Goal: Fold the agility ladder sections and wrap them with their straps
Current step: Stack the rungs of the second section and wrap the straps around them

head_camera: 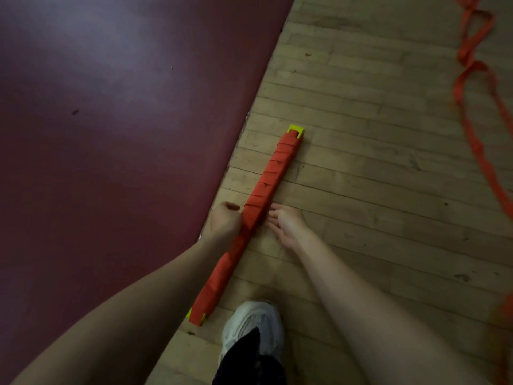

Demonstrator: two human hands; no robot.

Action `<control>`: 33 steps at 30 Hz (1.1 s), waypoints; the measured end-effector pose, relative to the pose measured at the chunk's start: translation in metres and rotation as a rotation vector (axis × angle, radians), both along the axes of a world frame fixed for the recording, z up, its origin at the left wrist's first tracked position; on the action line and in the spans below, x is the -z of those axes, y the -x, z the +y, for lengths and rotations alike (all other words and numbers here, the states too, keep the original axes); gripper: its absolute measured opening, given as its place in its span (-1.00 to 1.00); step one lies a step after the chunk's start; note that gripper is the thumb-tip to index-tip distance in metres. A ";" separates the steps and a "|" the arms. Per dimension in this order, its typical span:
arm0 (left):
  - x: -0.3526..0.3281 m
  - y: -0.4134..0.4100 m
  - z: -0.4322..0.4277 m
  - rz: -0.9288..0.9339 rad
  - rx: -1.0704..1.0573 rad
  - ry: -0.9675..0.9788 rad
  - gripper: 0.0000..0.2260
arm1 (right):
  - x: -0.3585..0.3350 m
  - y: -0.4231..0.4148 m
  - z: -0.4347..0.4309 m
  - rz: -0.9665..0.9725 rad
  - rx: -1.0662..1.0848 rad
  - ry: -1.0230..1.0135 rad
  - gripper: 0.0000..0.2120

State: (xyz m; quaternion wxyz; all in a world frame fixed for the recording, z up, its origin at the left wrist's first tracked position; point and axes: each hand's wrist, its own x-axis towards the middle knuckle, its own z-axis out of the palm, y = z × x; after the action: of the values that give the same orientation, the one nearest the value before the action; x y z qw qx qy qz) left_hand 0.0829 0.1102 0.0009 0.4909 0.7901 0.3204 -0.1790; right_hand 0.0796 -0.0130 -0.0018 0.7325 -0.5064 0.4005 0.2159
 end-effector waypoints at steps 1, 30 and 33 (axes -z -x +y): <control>-0.010 -0.001 -0.009 -0.072 0.006 -0.015 -0.80 | -0.004 0.001 -0.009 0.000 -0.007 0.009 -0.73; -0.013 0.214 -0.431 0.078 1.750 0.095 -0.65 | -0.031 0.424 -0.478 0.149 -0.429 0.856 -0.57; 0.005 0.232 -0.427 -0.162 2.047 -0.148 -0.63 | -0.018 0.442 -0.472 0.112 -0.696 0.895 -0.44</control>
State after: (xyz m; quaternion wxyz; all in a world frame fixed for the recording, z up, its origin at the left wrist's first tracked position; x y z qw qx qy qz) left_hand -0.1488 -0.3168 -0.0043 0.0733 0.7224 -0.5303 -0.4377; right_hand -0.3629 -0.4849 0.0158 0.3097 -0.8574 0.3007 0.2803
